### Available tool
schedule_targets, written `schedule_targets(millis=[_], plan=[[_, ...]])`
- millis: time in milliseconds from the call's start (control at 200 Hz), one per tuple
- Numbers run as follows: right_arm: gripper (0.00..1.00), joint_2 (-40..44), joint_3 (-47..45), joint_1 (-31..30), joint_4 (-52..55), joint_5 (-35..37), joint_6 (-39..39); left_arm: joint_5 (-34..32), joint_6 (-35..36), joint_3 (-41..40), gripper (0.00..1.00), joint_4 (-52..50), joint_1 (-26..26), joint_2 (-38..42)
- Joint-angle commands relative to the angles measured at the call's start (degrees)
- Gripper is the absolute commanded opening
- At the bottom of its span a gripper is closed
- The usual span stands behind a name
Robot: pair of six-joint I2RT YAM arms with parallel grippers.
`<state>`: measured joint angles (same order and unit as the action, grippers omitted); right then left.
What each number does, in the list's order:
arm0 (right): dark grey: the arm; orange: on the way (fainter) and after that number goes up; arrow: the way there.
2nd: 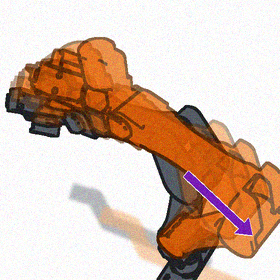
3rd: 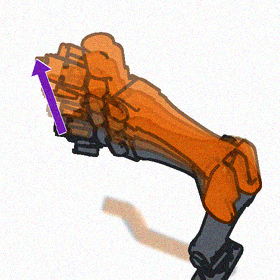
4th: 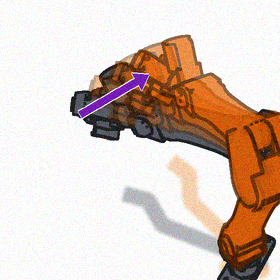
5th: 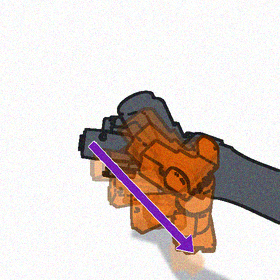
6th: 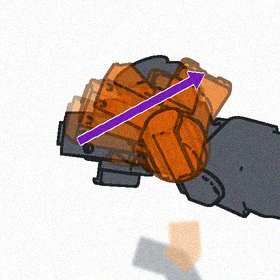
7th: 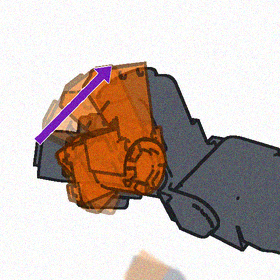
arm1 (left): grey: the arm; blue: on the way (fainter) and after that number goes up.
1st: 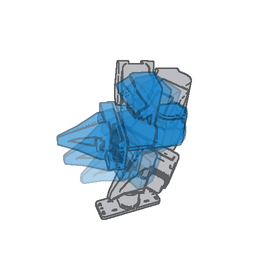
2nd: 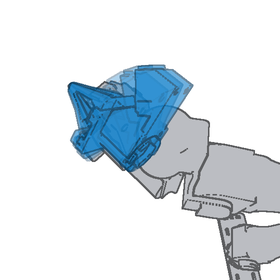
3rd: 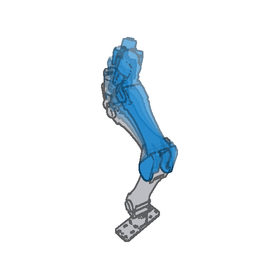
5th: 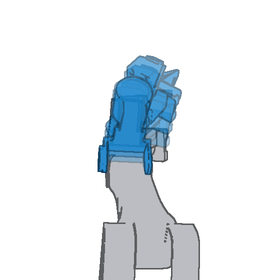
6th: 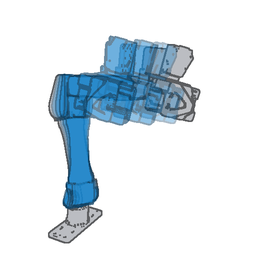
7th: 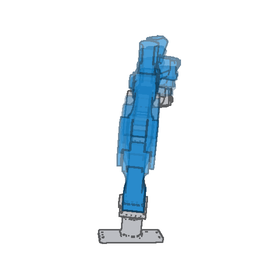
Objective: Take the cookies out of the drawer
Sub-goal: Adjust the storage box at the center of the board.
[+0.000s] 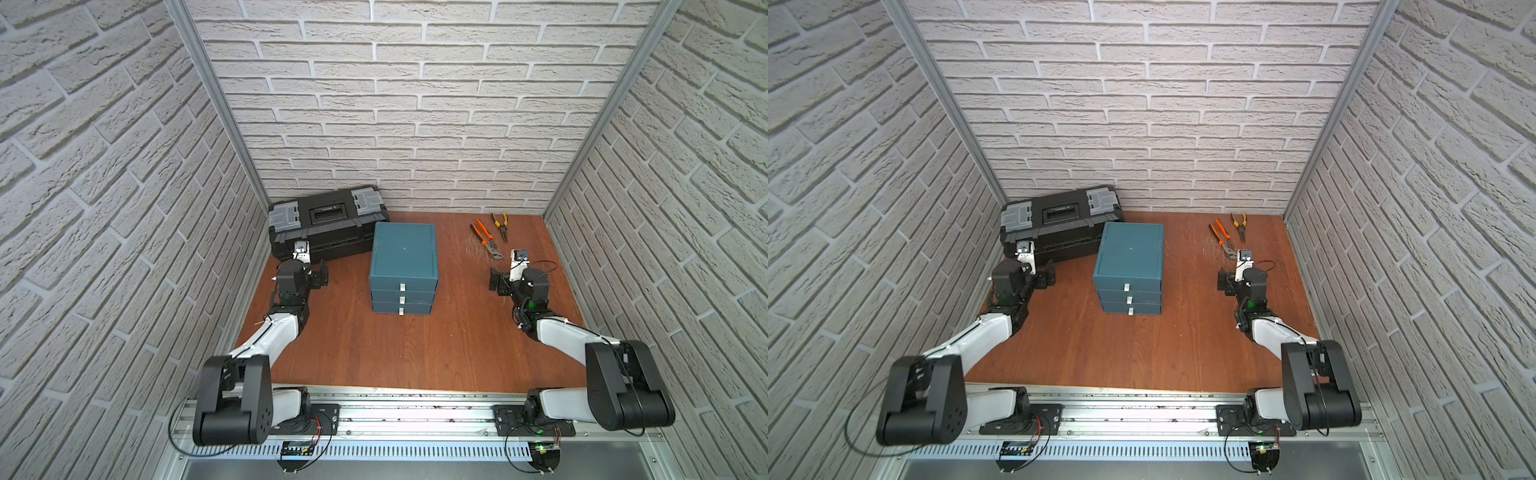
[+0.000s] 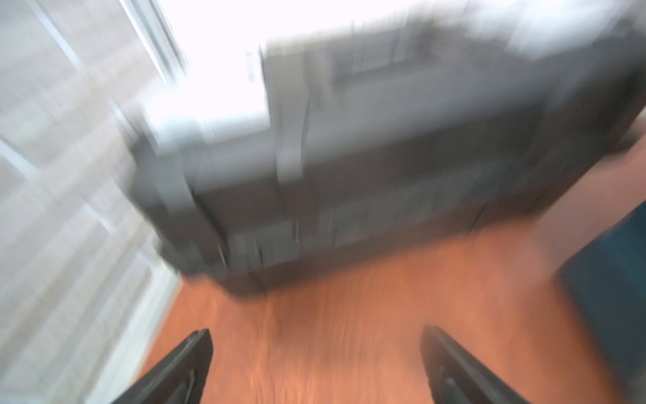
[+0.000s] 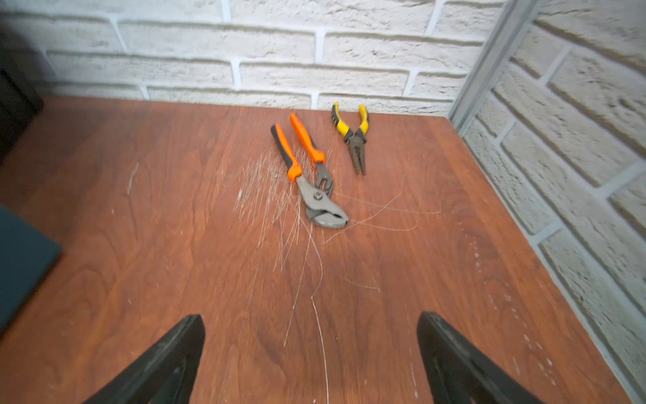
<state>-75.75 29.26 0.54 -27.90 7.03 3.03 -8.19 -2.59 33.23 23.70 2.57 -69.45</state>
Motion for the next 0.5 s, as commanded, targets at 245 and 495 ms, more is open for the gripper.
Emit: schedule_targets(millis=[245,495], plan=[[0.99,18.66,10.18,-1.97,37.99,-6.47,18.78,4.01,-28.98,-0.18,0.98,-15.75,0.73,10.96],[0.93,27.06,14.29,-14.60,54.55,-11.26,25.42,14.31,-25.01,2.89,0.99,-29.61,10.66,21.83]])
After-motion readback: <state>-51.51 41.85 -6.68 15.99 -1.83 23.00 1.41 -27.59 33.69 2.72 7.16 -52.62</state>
